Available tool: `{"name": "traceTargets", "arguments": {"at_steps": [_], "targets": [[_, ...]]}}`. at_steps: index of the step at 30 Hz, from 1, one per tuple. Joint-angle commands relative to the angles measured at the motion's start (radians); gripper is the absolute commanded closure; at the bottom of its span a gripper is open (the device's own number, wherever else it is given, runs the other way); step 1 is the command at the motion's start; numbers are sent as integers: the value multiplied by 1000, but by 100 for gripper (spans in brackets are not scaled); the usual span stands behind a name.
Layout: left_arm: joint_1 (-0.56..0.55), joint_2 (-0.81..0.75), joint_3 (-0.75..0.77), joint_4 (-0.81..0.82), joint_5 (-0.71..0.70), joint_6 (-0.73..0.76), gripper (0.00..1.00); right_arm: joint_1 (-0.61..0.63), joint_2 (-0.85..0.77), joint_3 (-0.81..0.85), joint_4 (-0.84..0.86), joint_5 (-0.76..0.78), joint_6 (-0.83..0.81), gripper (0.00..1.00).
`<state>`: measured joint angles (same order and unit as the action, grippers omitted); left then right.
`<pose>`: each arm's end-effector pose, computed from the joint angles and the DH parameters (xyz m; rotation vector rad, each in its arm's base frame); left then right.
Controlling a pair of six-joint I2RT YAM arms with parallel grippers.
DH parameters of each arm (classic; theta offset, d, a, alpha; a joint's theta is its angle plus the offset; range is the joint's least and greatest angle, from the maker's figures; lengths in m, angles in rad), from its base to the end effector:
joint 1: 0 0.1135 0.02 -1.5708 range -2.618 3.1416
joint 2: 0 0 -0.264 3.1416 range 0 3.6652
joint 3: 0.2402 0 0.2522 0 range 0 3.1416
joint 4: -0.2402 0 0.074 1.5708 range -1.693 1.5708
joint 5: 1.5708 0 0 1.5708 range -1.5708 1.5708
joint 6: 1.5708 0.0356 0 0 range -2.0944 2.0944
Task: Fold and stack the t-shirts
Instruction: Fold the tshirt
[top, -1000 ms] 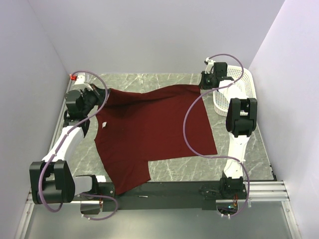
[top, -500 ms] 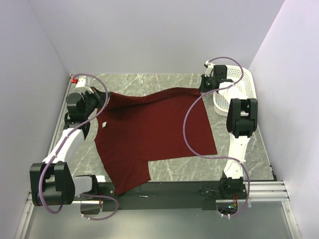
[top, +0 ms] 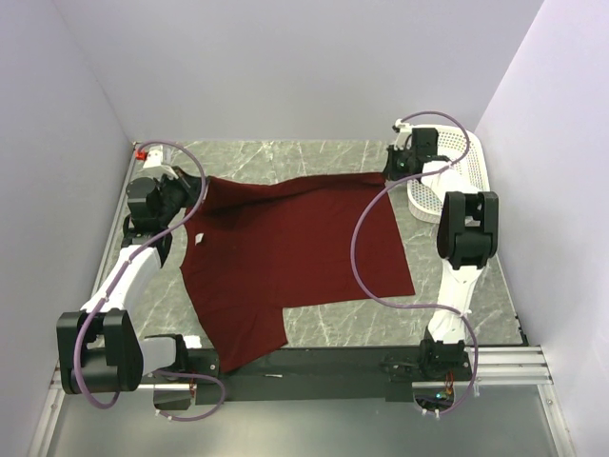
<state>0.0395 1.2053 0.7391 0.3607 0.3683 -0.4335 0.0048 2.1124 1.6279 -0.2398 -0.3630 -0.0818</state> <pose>0.2783 -0.0018 0.2923 -0.1200 1.7009 -0.6033 0.4811 0.0149 0.2076 -0.2842 2.2479 0.3749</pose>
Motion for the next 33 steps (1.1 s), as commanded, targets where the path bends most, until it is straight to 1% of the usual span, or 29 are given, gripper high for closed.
{"name": "traceTargets", "arguments": {"at_steps": [1, 18, 33], "targets": [[-3, -35, 11, 3, -20, 10, 99, -31, -88, -17, 40, 2, -26, 97], [-3, -76, -4, -45, -40, 22, 99, -48, -115, -69, 42, -37, -42, 97], [-3, -43, 11, -52, -66, 27, 99, -49, -140, -125, 48, -65, -69, 96]]}}
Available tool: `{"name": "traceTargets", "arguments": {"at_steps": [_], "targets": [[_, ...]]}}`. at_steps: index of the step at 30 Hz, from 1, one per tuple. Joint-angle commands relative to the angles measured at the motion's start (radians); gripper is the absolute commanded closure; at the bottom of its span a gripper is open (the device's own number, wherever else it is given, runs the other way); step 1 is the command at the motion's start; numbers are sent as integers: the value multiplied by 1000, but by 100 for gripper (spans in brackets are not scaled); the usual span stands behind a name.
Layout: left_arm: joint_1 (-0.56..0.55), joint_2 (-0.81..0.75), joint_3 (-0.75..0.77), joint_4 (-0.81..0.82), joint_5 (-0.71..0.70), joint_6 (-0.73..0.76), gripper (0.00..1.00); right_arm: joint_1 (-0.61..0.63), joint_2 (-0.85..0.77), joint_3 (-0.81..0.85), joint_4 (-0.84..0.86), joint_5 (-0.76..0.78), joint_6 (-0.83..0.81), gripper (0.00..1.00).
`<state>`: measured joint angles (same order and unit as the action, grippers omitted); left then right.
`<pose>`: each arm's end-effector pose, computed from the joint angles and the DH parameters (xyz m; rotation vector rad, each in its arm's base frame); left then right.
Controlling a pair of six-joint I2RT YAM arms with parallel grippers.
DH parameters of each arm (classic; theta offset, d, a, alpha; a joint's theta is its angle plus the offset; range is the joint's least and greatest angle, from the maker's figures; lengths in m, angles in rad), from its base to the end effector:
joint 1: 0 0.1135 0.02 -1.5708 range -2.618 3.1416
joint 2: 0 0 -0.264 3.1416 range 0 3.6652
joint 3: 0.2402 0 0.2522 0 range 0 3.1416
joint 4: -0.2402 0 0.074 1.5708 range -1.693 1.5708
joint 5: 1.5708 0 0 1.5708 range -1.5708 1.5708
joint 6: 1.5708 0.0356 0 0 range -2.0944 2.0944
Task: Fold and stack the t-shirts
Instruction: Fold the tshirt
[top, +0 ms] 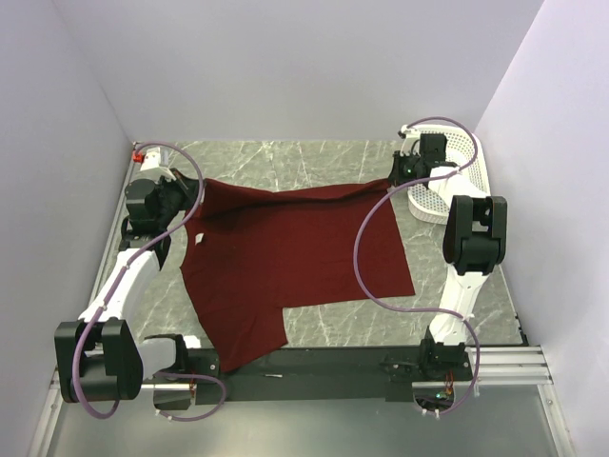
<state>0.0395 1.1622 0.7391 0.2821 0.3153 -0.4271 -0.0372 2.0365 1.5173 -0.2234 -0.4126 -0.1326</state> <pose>0.2701 -0.0004 0.2947 -0.1667 1.7284 -0.5559 0.4598 -0.0028 0.2078 -0.3151 2.2456 0.3867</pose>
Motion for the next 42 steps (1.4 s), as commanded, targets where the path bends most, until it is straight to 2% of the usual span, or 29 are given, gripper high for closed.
{"name": "traceTargets", "arguments": {"at_steps": [1, 19, 42], "targets": [[-3, 2, 11, 23, -15, 24, 100, -7, -64, -16, 35, -17, -19, 96], [3, 27, 40, 12, -30, 42, 99, -6, -90, -55, 42, -23, -35, 96], [26, -16, -3, 17, -18, 31, 100, -7, -122, -97, 50, -38, -45, 95]]}}
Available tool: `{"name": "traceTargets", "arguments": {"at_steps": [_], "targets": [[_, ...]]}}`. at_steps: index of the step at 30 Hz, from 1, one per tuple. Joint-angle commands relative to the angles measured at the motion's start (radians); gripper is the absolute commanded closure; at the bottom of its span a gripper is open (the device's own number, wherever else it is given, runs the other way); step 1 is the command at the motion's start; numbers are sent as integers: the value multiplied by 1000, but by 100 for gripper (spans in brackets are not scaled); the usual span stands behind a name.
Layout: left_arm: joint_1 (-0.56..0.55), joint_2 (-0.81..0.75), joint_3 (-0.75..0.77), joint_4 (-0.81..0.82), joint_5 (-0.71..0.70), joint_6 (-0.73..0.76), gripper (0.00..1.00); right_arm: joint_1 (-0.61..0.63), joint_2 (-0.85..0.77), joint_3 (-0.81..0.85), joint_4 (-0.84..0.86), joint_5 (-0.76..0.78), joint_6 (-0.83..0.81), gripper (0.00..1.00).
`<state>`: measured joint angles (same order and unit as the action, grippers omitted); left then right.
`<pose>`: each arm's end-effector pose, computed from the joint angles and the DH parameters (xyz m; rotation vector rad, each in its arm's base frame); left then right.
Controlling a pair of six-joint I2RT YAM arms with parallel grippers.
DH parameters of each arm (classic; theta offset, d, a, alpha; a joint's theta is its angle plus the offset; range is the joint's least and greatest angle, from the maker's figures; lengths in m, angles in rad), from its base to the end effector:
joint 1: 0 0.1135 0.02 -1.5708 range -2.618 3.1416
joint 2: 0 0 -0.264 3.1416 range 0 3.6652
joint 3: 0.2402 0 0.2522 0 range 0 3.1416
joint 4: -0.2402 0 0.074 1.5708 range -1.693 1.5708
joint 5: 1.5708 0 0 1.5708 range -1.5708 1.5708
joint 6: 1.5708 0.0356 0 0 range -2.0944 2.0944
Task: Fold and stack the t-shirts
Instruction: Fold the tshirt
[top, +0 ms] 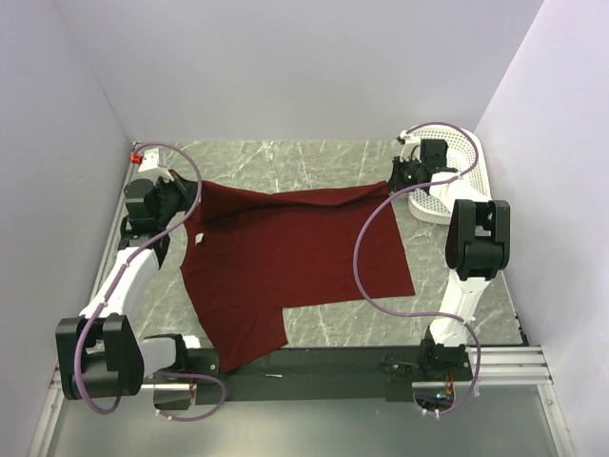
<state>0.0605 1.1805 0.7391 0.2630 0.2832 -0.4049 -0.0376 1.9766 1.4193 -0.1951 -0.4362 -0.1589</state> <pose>0.2732 0.0066 0.2880 -0.2013 1.7569 -0.4981 0.4417 -0.0016 0.2048 -0.3537 2.2423 0.4022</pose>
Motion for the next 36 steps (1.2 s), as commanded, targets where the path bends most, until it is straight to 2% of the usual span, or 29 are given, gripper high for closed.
{"name": "traceTargets", "arguments": {"at_steps": [1, 2, 4, 5, 8, 9, 12, 25, 36], "targets": [[5, -35, -9, 35, 25, 11, 100, -7, -62, 0, 20, -16, -21, 94], [5, -36, -10, 35, 30, 9, 99, -8, -61, 0, 20, -21, -27, 92], [5, -39, -18, 35, 39, 8, 100, -7, -62, 6, 2, -38, -34, 80], [5, -41, -23, 36, 40, 6, 100, -7, -67, 10, -4, -48, -39, 70], [5, -38, -23, 35, 54, 3, 99, -8, -73, 26, -12, -58, -41, 61], [5, -38, -24, 33, 59, 2, 99, -7, -76, 29, -18, -62, -41, 54], [5, -38, -24, 30, 66, -2, 100, -8, -91, 38, -21, -81, -37, 46], [5, -73, -55, -24, 109, -8, 99, -7, -148, 15, -33, -157, 10, 45], [5, -143, -142, -73, 117, -46, 99, -1, -188, -10, -47, -177, 12, 45]]}}
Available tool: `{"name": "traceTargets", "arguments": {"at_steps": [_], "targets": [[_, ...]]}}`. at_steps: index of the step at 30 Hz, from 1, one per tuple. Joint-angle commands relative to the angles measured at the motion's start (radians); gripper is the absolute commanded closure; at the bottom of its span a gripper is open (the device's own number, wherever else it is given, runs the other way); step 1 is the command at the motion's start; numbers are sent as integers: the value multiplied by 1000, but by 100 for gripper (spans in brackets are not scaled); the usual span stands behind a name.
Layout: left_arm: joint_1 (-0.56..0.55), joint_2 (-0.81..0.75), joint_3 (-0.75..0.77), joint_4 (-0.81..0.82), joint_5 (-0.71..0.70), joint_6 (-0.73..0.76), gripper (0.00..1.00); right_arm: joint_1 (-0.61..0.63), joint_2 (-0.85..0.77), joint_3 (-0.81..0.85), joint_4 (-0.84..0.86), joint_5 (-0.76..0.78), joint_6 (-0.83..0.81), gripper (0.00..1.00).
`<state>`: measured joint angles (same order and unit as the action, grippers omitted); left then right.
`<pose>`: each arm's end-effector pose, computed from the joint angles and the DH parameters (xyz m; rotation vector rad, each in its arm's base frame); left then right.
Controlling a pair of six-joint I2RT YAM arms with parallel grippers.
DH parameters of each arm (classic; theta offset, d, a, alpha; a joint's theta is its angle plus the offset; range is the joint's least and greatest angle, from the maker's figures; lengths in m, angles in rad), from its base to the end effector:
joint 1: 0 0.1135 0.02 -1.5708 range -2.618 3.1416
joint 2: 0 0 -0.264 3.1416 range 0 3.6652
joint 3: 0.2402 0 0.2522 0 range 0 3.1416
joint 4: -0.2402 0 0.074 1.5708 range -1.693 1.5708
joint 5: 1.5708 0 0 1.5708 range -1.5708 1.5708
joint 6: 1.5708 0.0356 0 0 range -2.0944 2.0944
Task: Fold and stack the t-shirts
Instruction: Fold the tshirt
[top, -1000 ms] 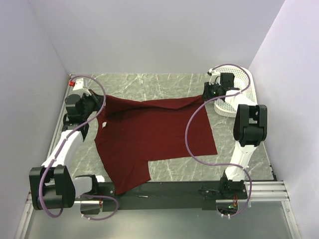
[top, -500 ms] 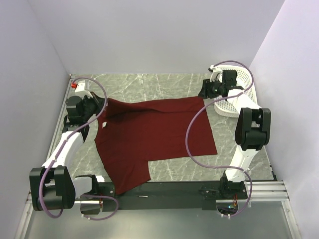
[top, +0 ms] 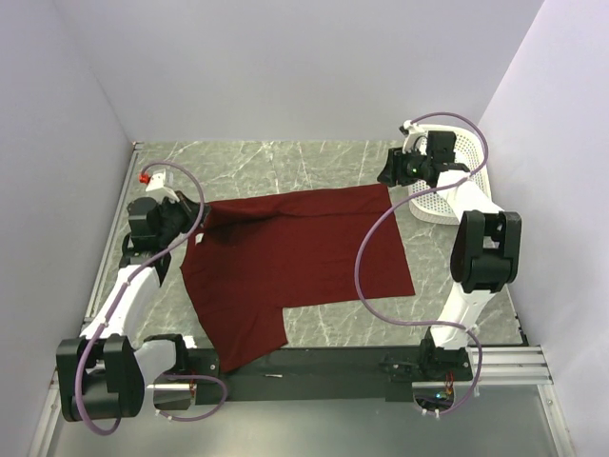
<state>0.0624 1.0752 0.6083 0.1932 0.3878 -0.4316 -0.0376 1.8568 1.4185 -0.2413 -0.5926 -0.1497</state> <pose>0.2435 0.0017 0.2601 -0.1851 1.8588 -0.6137 0.4227 0.0040 0.2521 -0.4331 2.1274 0.5570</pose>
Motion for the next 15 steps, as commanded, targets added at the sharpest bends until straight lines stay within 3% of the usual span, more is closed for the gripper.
{"name": "traceTargets", "arguments": {"at_steps": [1, 3, 5, 6, 9, 12, 15], "targets": [[4, -47, -15, -18, 10, -22, 99, 1, -70, -15, -1, -21, 1, 45], [5, -52, -22, -40, -9, -35, 97, 2, -80, -19, 0, -23, 4, 45], [4, -64, -27, -79, -18, -51, 86, 5, -87, -27, 0, -23, 4, 45], [2, -72, -36, -92, -32, -59, 72, 7, -91, -29, 0, -24, 4, 45], [4, -151, -51, -129, -52, -78, 54, 7, -106, -35, -3, -24, 6, 45], [4, -300, -56, -172, -92, -90, 24, 11, -123, -38, -13, -24, 4, 45], [4, -351, -32, -220, -130, -79, 19, 22, -139, -38, -29, -24, 6, 45]]}}
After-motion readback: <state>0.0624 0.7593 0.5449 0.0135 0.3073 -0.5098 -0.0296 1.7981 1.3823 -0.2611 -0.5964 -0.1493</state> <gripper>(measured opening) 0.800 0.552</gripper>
